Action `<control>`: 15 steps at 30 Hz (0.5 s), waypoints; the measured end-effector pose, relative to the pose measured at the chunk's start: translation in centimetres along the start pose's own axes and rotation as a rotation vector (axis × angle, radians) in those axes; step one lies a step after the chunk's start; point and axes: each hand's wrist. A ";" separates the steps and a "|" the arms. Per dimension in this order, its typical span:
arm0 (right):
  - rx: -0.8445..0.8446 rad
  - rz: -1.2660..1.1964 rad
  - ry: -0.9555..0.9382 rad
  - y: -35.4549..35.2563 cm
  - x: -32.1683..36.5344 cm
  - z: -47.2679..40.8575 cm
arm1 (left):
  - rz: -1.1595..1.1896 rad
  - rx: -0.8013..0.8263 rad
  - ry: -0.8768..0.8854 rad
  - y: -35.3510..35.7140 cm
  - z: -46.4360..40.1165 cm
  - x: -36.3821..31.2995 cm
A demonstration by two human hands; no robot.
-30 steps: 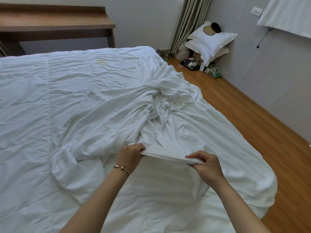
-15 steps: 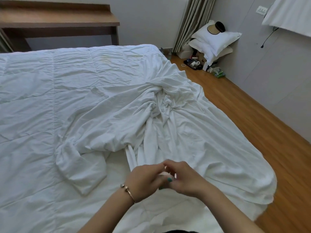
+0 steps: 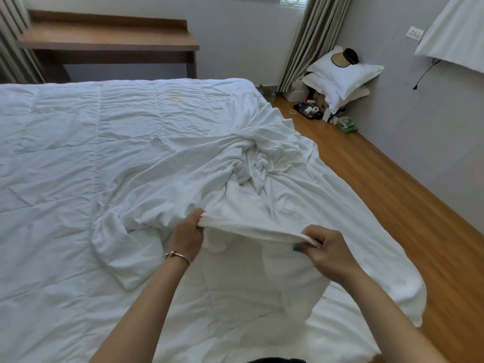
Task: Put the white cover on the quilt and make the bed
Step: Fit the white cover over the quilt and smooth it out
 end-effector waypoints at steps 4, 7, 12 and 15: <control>0.283 0.425 0.028 -0.7 0.0 1.1 | -0.255 0.000 0.491 -5.2 5.5 -7.9; 0.445 0.100 -0.137 2.3 2.4 3.8 | -0.289 0.183 0.482 -5.6 10.1 -13.1; 0.333 0.296 -0.396 1.7 0.9 5.4 | 0.053 0.099 0.287 -2.7 13.1 -11.7; 0.289 0.349 -0.576 0.6 0.6 7.1 | 0.149 0.071 0.408 -1.2 15.0 -11.2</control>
Point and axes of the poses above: each hand's wrist, its own z-axis away from the middle knuckle, its own y-axis out of the palm, x = y × z, and after that the axes turned 14 degrees about -z, right-handed
